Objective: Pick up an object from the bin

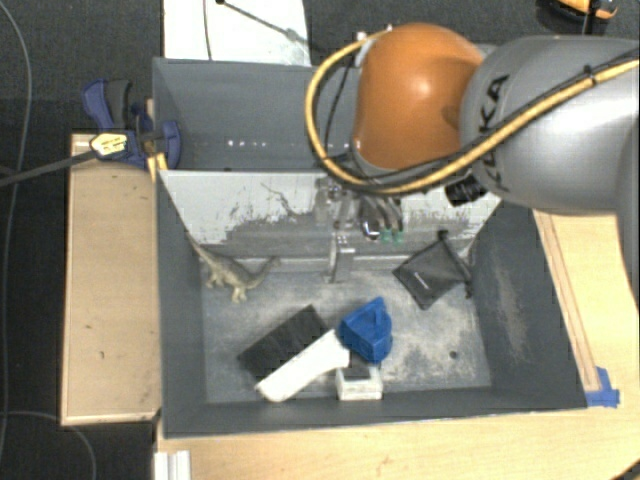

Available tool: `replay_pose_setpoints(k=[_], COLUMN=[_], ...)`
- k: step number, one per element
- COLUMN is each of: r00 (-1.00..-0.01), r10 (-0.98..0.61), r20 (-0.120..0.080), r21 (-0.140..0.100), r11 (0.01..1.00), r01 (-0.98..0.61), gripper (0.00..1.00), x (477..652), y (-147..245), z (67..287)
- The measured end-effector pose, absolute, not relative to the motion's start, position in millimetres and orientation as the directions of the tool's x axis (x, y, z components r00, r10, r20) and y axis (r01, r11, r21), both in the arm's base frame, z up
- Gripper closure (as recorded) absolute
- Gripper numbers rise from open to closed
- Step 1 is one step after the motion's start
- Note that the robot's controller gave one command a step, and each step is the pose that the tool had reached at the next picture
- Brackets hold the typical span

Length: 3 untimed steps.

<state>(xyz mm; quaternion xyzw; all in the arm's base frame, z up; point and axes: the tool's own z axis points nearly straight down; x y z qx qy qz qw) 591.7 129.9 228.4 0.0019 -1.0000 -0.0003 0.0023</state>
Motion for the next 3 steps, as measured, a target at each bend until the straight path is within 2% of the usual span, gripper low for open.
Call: replay_pose_setpoints(k=[1, 2, 3], r00=[-1.000, -0.998, -0.974], r10=[-0.001, -0.063, -0.226], r20=[-0.004, -0.006, -0.008], r21=[0.002, 0.002, 0.001], r11=[1.000, 0.998, 0.974], r01=[-0.001, -0.063, -0.226], gripper=[0.00, 0.00, 0.00], x=[593.2, 566.7, 570.6], y=[129.2, 123.5, 104.3], z=[233.4, 180.8, 129.5])
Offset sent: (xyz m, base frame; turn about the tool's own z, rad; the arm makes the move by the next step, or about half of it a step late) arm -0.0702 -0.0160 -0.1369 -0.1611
